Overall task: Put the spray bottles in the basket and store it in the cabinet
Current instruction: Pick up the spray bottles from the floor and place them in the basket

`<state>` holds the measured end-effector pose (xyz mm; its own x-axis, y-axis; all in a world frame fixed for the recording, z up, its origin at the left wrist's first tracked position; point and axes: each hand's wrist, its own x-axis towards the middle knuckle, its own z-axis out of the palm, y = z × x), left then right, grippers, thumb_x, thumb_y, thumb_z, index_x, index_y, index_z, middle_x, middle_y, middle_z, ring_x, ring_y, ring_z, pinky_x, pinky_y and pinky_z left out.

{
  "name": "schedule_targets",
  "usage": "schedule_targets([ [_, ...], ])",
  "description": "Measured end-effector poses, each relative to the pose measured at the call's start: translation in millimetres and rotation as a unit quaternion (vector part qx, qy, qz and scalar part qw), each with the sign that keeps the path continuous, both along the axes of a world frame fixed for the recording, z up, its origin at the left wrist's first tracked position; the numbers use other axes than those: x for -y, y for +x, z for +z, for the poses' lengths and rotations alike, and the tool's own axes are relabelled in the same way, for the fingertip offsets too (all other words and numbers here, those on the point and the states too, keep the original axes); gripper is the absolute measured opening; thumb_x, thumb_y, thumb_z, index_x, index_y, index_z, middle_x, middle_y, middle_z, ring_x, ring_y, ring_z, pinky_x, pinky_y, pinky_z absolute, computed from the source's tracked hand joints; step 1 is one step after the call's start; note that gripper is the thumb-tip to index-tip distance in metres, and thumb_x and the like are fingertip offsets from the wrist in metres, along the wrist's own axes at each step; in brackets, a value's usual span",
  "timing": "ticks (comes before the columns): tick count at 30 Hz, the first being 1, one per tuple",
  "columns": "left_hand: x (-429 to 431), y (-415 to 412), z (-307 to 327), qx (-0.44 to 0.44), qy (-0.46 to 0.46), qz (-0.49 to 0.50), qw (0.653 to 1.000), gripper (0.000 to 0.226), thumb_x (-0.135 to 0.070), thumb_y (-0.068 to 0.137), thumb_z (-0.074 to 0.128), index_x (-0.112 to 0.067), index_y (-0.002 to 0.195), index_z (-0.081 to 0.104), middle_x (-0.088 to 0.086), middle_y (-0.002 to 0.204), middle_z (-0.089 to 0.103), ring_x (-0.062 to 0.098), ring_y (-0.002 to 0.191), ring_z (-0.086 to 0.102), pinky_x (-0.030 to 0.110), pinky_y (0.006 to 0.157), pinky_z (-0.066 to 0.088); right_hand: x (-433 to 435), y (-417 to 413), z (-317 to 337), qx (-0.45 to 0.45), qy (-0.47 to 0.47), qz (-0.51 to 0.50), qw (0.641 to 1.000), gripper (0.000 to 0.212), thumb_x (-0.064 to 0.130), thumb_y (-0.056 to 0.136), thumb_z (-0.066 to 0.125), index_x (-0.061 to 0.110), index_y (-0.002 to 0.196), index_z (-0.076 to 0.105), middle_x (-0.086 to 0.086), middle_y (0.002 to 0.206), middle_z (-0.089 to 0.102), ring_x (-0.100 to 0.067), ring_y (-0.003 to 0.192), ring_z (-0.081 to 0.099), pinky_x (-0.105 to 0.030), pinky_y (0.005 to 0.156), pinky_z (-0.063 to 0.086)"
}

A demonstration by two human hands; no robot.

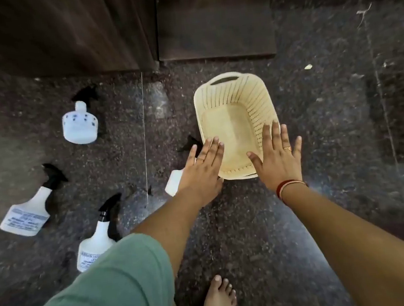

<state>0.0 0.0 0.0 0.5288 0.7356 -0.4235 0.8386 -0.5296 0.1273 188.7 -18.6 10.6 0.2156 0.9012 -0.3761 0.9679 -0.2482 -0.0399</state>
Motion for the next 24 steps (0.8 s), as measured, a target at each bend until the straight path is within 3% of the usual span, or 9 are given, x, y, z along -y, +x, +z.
schedule_targets([
  [8,12.0,-1.0,-49.2,-0.050,-0.009,-0.071,0.996,0.081,-0.048,0.098,0.031,-0.008,0.149,-0.018,0.008,0.160,-0.018,0.022,0.147,-0.017,0.044,0.118,-0.010,17.4,1.2,-49.4,-0.007,-0.025,0.024,0.999,0.075,0.055,0.096,0.025,0.016,0.152,-0.006,-0.009,0.162,-0.007,-0.027,0.150,-0.005,-0.052,0.118,-0.005],
  [11,12.8,-1.9,-55.6,-0.064,0.001,-0.088,0.994,0.074,-0.035,0.101,0.033,-0.008,0.150,-0.014,0.010,0.160,-0.017,0.025,0.147,-0.018,0.045,0.118,-0.009,17.1,2.7,-56.6,-0.008,-0.033,0.016,0.999,0.074,0.057,0.096,0.023,0.018,0.152,-0.006,-0.010,0.162,-0.008,-0.027,0.150,-0.005,-0.053,0.118,-0.004],
  [14,10.5,1.5,-54.2,-0.048,0.001,-0.093,0.995,0.063,-0.010,0.096,0.041,-0.011,0.150,0.010,0.013,0.161,-0.008,0.030,0.147,-0.016,0.045,0.118,-0.010,17.1,2.8,-59.5,-0.024,-0.042,-0.033,0.998,0.074,0.056,0.096,0.024,0.018,0.153,-0.005,-0.011,0.162,-0.007,-0.029,0.149,-0.007,-0.053,0.118,-0.004],
  [17,10.3,8.1,-52.4,-0.002,-0.009,-0.069,0.998,0.040,0.000,0.092,0.042,-0.010,0.131,0.039,0.017,0.159,0.010,0.034,0.147,-0.012,0.044,0.118,-0.009,21.7,-1.3,-61.2,-0.045,-0.046,-0.111,0.992,0.072,0.046,0.096,0.030,0.016,0.153,-0.003,-0.013,0.162,-0.006,-0.028,0.149,-0.009,-0.052,0.119,-0.004],
  [24,28.8,16.6,-62.7,0.017,-0.003,-0.055,0.998,0.038,0.001,0.090,0.042,-0.005,0.127,0.045,0.018,0.143,0.037,0.040,0.147,-0.010,0.043,0.118,-0.008,31.9,-13.6,-63.8,-0.077,-0.024,-0.198,0.977,0.075,0.020,0.090,0.038,0.014,0.153,-0.004,-0.013,0.160,-0.015,-0.028,0.148,-0.013,-0.047,0.120,-0.004],
])
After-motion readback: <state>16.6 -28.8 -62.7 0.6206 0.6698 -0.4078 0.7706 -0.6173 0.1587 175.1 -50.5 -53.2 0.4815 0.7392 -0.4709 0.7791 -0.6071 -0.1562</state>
